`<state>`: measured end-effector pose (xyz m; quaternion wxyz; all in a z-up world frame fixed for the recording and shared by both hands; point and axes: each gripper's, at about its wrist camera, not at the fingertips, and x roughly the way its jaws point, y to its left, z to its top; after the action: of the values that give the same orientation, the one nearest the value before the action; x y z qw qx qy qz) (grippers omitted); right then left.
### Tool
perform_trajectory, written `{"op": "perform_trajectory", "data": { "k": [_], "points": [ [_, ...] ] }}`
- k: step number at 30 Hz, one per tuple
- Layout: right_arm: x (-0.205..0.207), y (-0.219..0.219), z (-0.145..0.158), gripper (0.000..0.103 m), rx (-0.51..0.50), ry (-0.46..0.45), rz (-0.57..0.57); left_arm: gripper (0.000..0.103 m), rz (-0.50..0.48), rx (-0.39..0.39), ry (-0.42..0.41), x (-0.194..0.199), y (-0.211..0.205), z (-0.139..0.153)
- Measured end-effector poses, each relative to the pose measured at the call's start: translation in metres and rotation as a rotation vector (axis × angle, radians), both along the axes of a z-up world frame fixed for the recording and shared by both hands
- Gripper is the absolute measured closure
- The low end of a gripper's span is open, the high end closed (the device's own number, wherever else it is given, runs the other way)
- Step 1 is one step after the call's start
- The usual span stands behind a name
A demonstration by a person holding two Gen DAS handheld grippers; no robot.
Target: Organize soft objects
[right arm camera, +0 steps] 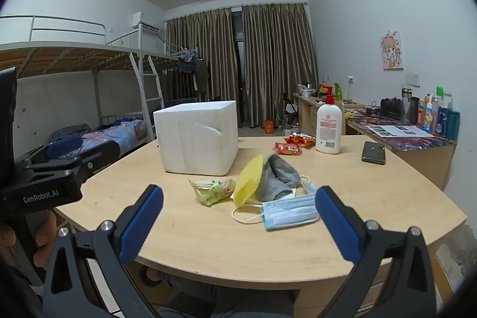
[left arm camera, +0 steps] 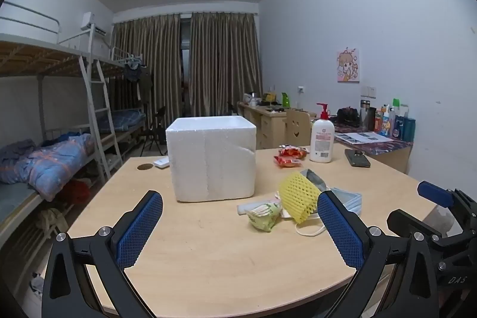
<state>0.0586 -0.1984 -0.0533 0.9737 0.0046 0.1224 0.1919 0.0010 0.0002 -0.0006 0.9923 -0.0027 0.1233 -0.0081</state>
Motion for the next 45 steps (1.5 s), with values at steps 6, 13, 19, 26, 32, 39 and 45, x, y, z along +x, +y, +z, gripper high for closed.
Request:
{"op": "perform_trajectory", "data": {
  "k": [6, 13, 19, 26, 32, 39, 45],
  "points": [
    [0.0, -0.001, 0.001, 0.0, 0.005, 0.003, 0.002, 0.0, -0.005, 0.018, 0.011, 0.005, -0.003, 0.0],
    [0.001, -0.001, 0.004, 0.0, 0.002, 0.004, -0.003, 0.0, 0.0, 0.027, -0.012, -0.003, -0.003, -0.001],
    [0.001, -0.004, 0.006, 0.0, 0.007, 0.002, 0.001, 0.0, -0.002, 0.026, -0.013, 0.0, -0.003, -0.001],
    [-0.001, -0.003, 0.004, 0.0, 0.01, 0.0, 0.008, 0.0, 0.005, 0.025, -0.002, 0.002, -0.003, -0.002],
    [-0.001, -0.002, 0.004, 0.0, 0.009, 0.0, 0.006, 0.0, 0.003, 0.021, 0.0, 0.002, -0.002, -0.002],
    [-0.001, -0.001, 0.003, 0.0, 0.009, 0.0, 0.007, 0.0, 0.006, 0.022, -0.004, 0.001, -0.002, -0.001],
    [-0.001, -0.001, 0.002, 0.0, 0.008, -0.001, 0.007, 0.0, 0.004, 0.021, 0.001, 0.001, -0.003, -0.001]
  ]
}}
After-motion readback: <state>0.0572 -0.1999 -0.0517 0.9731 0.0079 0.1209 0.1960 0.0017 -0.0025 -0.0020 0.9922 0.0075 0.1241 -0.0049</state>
